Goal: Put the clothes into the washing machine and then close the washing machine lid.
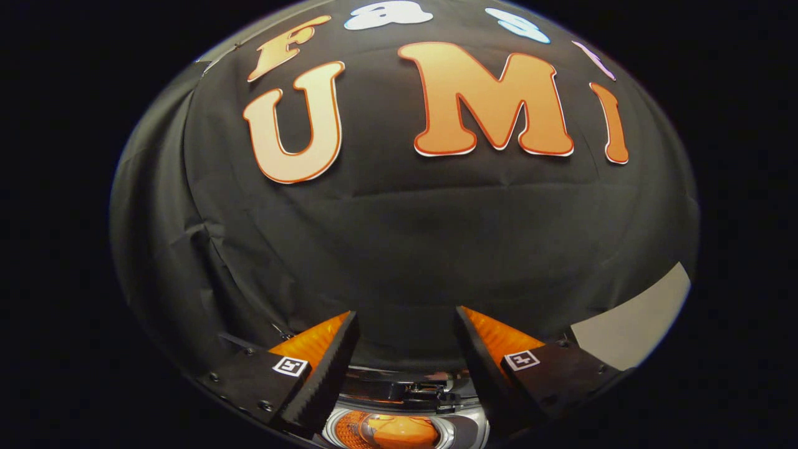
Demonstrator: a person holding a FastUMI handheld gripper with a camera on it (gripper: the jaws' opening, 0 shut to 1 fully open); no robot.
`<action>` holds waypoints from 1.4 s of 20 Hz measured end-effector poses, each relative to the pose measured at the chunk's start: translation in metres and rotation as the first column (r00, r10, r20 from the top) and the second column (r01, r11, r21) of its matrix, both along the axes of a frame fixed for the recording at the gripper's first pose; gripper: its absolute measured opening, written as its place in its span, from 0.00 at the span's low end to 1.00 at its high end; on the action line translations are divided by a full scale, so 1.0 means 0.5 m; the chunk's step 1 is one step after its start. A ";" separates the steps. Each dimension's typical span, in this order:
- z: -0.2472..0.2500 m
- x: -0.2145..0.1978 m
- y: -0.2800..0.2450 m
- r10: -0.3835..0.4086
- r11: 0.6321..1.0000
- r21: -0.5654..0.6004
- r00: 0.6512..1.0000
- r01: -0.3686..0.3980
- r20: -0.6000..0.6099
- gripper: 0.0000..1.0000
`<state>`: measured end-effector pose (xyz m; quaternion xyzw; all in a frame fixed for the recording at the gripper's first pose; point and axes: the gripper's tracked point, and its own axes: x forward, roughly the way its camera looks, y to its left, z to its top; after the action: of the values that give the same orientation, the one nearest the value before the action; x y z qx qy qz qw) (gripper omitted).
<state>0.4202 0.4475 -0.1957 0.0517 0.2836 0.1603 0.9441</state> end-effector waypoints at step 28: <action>-0.094 0.039 0.011 -0.039 0.998 -0.056 0.999 0.040 0.016 1.00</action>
<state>0.4397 0.4529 -0.2429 0.0296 0.2798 0.1339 0.9502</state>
